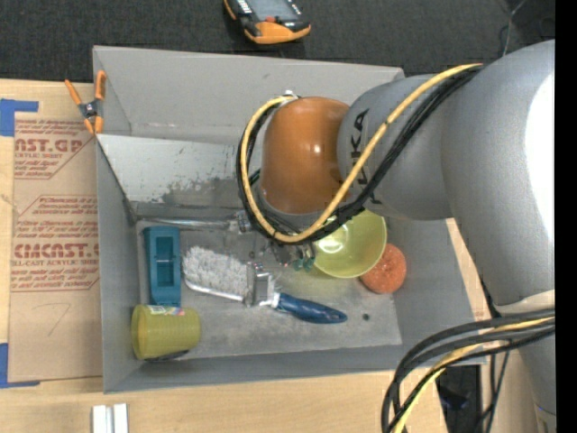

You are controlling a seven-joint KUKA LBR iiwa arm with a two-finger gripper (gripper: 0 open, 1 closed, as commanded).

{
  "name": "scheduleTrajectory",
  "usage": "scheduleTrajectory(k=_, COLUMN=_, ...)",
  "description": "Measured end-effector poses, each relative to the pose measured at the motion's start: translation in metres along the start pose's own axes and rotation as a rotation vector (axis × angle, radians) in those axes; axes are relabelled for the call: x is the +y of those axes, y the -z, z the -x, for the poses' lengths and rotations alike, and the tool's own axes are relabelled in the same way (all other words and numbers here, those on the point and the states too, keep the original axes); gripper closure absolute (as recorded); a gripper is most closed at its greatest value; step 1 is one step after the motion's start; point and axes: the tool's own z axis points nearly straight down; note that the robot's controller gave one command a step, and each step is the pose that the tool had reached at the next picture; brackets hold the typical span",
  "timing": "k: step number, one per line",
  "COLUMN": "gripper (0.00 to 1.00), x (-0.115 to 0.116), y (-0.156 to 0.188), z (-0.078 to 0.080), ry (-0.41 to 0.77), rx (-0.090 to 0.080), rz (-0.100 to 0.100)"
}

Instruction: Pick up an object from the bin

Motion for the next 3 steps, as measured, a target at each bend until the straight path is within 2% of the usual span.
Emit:
scheduleTrajectory(k=1, gripper=0.00, x=0.034, y=-0.009, z=-0.007, ry=0.045, rx=-0.005, rz=0.001)
scheduleTrajectory(k=2, gripper=0.00, x=-0.030, y=-0.021, z=-0.022, ry=0.092, rx=-0.001, rz=-0.004)
scheduleTrajectory(k=3, gripper=1.00, x=-0.016, y=-0.043, z=-0.017, ry=0.185, rx=-0.006, rz=0.004)
